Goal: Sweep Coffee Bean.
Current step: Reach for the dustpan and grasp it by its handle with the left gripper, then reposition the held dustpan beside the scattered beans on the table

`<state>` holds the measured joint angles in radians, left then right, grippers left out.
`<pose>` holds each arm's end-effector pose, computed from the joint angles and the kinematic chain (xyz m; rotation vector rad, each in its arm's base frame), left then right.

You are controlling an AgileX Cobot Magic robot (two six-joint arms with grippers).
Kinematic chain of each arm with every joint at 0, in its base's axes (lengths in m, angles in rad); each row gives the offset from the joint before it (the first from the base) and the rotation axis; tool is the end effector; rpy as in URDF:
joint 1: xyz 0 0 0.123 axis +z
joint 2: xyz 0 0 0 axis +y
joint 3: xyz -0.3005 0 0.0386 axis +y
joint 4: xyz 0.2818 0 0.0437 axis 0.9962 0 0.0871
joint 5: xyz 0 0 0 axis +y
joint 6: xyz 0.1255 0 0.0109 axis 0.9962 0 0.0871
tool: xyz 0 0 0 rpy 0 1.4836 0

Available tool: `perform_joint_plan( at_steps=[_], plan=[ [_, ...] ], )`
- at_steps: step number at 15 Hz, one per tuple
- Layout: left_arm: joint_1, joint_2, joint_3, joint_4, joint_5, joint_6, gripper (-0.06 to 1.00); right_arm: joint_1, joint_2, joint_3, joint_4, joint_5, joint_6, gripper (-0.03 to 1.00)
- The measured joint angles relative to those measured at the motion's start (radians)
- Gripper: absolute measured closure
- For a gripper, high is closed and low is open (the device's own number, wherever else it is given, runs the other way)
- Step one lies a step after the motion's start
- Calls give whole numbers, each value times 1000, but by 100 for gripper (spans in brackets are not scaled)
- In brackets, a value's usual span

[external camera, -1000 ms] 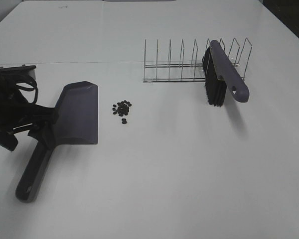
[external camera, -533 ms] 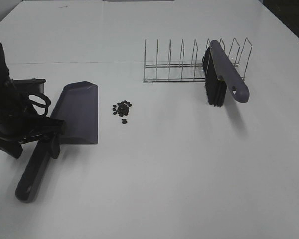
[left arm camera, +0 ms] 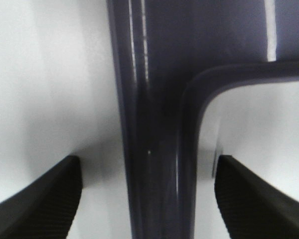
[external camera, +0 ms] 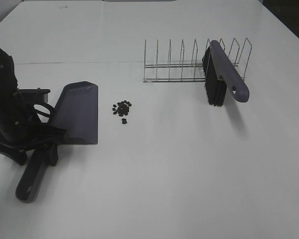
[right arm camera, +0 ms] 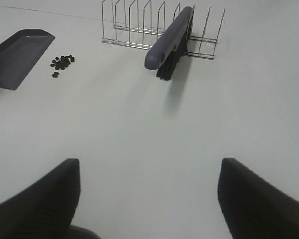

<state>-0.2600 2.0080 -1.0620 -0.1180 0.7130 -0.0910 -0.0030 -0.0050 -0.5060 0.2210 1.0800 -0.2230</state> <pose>0.3480 -0.1026 0.0503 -0.1244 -3.1224 0.1184 0.0339 0.0243 0.2798 -0.2375 2.0210 0.1229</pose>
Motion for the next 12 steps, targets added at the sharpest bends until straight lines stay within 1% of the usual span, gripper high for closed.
perform_joint_plan(
  at_steps=[1,2,3,6,9,12],
  plan=[
    [0,1,-1,0,-6,-6,43,0,0,0,0,0,0,29],
    [0,4,-1,-1,-11,-19,58,0,0,0,0,0,0,29],
    [0,5,-3,-3,-12,-35,61,0,0,0,0,0,0,29],
    [0,6,-3,-2,-15,-93,60,0,0,0,0,0,0,29],
    [0,-10,-1,-1,-20,-101,60,0,0,0,0,0,0,29],
    [0,-71,1,-1,-19,-103,60,0,0,0,0,0,0,29]
  ],
)
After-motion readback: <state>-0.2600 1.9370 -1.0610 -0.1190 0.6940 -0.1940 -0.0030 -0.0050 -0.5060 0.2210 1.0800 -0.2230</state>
